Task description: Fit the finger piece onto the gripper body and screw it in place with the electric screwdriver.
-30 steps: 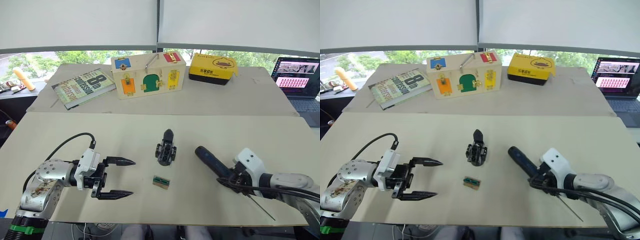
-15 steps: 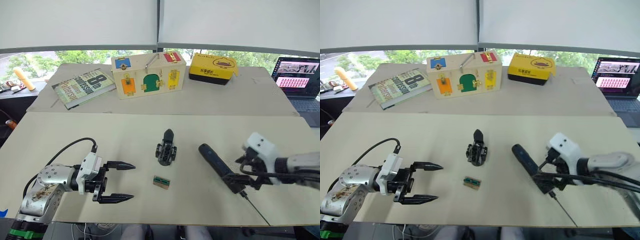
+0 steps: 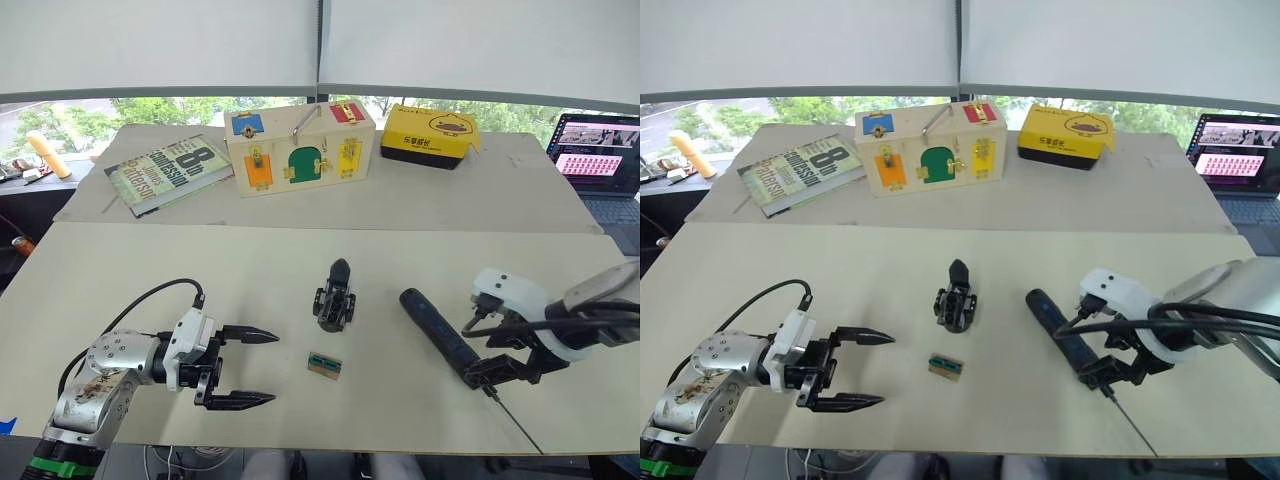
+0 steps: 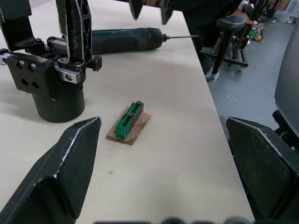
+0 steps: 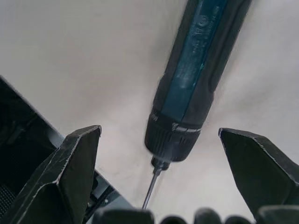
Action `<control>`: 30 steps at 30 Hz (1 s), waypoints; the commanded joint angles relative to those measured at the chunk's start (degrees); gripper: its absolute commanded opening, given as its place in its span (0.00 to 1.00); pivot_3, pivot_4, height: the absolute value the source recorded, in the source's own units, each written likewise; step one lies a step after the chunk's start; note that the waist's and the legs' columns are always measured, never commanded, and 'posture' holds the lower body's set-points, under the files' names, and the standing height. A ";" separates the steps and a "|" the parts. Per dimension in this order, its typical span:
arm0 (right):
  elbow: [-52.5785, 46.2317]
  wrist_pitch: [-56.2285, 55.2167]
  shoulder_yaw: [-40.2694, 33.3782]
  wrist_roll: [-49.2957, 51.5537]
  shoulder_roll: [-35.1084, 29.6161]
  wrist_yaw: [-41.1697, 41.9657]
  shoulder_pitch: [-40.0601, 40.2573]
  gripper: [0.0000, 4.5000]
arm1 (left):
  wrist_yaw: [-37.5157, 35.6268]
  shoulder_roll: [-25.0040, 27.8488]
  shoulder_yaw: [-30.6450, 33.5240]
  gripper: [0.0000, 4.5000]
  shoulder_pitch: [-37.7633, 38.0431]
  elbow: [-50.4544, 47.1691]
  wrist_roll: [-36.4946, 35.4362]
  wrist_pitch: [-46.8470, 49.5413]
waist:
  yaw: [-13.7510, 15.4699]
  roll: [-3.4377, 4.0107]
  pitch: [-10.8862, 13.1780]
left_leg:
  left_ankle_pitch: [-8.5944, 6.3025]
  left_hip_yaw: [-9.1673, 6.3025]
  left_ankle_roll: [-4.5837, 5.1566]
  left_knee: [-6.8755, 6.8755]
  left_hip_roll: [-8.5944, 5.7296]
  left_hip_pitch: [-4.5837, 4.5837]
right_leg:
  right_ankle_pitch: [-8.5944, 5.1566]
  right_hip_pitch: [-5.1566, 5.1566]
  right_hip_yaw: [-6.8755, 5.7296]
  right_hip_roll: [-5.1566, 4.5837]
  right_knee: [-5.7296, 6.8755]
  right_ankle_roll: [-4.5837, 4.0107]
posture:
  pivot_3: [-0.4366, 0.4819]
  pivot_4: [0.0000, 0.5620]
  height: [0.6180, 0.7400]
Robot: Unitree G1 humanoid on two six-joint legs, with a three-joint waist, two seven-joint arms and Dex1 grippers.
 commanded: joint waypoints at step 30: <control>3.86 -3.83 0.30 -7.03 3.79 -4.60 2.59 0.43 | 0.00 1.13 -0.58 1.00 -0.09 -2.95 -0.29 -0.82 | -0.33 -0.27 -0.18 | 0.03 -0.17 -0.06 0.29 -0.02 0.00 | 0.00 0.15 -0.32 -0.06 0.22 0.00 | 0.48 0.27 1.00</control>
